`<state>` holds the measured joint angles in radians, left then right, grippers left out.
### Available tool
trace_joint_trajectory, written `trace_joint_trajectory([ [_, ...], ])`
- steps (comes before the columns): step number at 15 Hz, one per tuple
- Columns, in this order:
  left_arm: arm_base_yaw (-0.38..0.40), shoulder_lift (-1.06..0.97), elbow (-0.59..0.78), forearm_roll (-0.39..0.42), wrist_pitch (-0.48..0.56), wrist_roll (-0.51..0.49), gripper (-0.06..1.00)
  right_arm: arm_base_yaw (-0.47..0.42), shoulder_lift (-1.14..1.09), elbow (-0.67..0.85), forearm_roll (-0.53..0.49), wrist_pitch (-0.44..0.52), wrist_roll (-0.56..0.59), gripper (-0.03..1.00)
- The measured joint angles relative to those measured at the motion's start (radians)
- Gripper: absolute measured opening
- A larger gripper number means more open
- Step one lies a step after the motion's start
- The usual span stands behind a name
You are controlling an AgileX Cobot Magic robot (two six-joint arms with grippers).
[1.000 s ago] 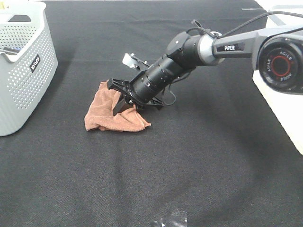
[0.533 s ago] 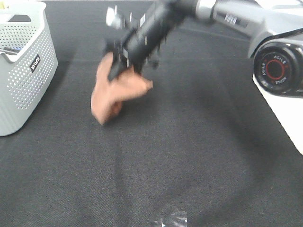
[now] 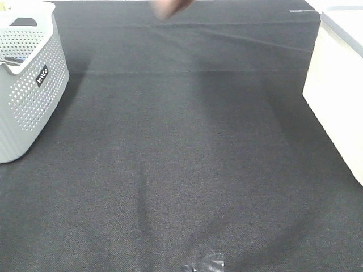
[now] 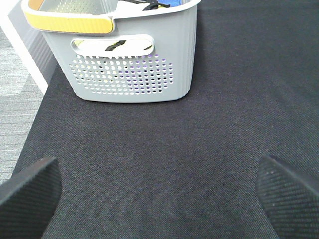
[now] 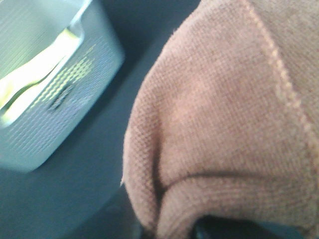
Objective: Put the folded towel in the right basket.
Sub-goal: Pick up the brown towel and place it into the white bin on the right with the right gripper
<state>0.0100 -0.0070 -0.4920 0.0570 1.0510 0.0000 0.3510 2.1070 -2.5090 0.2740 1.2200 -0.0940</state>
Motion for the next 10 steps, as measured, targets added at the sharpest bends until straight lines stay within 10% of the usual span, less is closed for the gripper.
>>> trace_joint_trajectory([
  [10,0.000,0.000,0.000,0.001,0.000,0.000,0.99,-0.511,-0.282,0.481,-0.284,0.002,0.024,0.16],
])
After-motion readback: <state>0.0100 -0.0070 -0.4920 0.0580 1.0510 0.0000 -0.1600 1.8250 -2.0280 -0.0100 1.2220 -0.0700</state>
